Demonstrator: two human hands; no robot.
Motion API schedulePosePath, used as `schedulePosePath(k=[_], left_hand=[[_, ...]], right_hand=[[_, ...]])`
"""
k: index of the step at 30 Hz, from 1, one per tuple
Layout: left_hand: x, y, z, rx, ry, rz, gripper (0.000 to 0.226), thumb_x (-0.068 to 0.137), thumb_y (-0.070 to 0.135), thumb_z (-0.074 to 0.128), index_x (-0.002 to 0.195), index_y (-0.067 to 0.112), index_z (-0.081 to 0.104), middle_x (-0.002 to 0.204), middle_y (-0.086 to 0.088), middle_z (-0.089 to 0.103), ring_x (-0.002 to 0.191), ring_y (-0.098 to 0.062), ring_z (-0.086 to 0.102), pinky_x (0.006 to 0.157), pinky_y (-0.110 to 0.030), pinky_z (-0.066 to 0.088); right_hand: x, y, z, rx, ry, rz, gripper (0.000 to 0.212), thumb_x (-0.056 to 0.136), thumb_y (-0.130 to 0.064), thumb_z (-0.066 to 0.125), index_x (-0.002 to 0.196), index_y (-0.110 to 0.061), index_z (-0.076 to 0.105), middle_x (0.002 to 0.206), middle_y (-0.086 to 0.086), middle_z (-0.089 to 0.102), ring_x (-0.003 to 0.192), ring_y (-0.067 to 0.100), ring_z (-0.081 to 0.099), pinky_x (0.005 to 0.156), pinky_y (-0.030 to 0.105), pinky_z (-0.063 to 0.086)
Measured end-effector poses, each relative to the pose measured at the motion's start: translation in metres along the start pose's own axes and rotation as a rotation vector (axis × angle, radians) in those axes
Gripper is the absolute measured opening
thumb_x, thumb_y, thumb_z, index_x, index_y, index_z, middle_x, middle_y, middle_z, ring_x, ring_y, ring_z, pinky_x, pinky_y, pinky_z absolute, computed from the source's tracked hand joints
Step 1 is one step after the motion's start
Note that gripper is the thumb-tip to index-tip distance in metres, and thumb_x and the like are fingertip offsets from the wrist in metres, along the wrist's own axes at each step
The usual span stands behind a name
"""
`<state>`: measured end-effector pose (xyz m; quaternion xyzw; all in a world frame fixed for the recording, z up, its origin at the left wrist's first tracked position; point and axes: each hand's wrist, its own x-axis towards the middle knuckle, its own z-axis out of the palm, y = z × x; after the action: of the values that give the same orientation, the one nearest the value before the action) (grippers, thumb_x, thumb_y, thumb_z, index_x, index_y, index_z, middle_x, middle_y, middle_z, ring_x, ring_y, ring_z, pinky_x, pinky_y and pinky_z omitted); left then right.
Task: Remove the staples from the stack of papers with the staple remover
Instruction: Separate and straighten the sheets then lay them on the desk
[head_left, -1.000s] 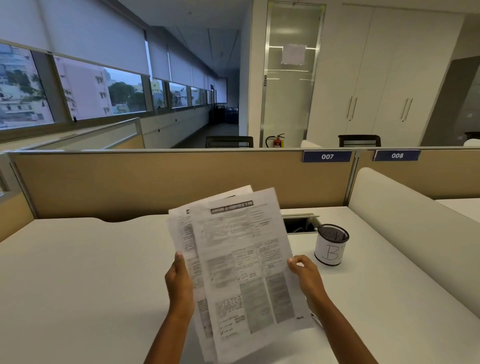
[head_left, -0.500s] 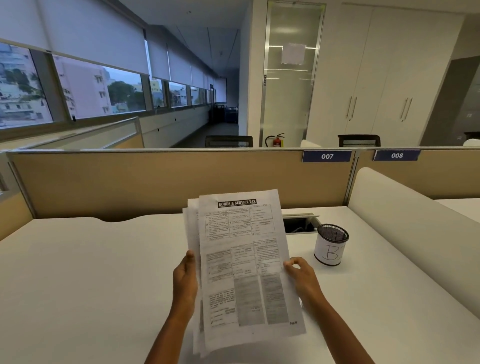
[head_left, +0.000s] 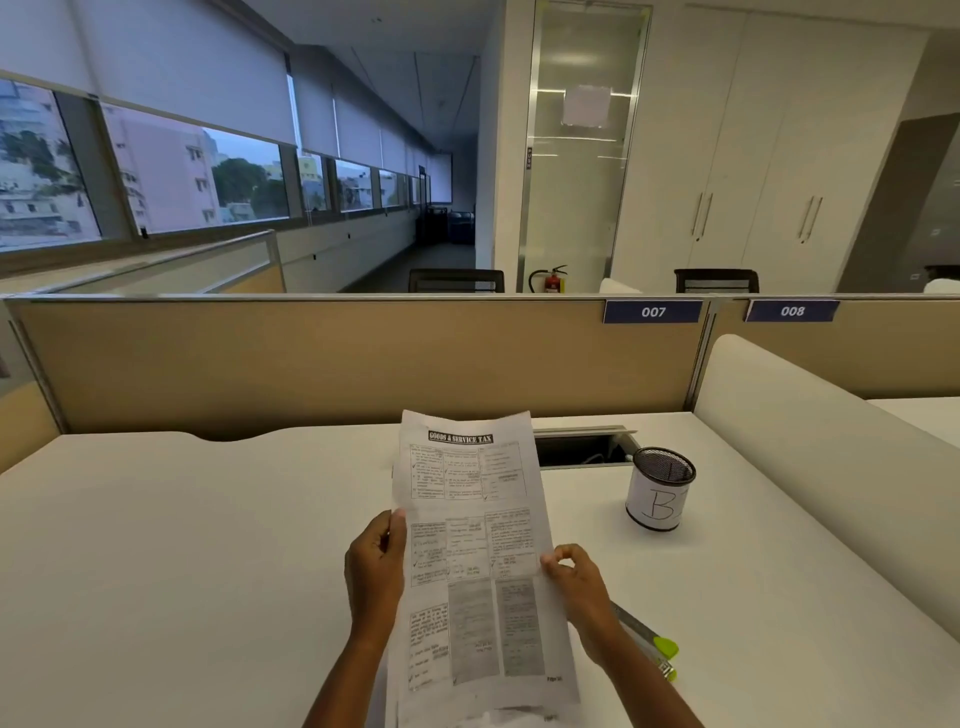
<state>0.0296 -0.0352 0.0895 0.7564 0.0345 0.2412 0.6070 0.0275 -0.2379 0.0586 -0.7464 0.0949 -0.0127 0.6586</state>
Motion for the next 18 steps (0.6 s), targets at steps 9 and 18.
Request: schedulePosePath(k=[9,18], left_hand=[[0.008,0.008,-0.005,-0.054,-0.179,-0.056,0.024,0.093,0.022,0.037,0.078,0.01,0.051,0.075,-0.008,0.063,0.065,-0.022,0.062,0.052,-0.023,0.052],[0.006,0.018,-0.007,-0.211,-0.24,-0.06,0.01,0.088,0.021,0.045,0.089,0.025,0.054,0.084,0.001,0.067,0.069,-0.017,0.068,0.052,-0.018,0.055]], right_hand=[[0.005,0.02,-0.008,0.121,-0.116,0.112,0.031,0.084,-0.023,0.061,0.105,-0.015,0.041,0.113,0.011,0.059,0.103,0.025,0.056,0.08,0.033,0.045],[0.007,0.013,-0.004,0.214,-0.023,-0.049,0.017,0.078,-0.008,0.066,0.093,-0.015,0.061,0.101,0.01,0.069,0.085,0.022,0.068,0.064,0.028,0.057]])
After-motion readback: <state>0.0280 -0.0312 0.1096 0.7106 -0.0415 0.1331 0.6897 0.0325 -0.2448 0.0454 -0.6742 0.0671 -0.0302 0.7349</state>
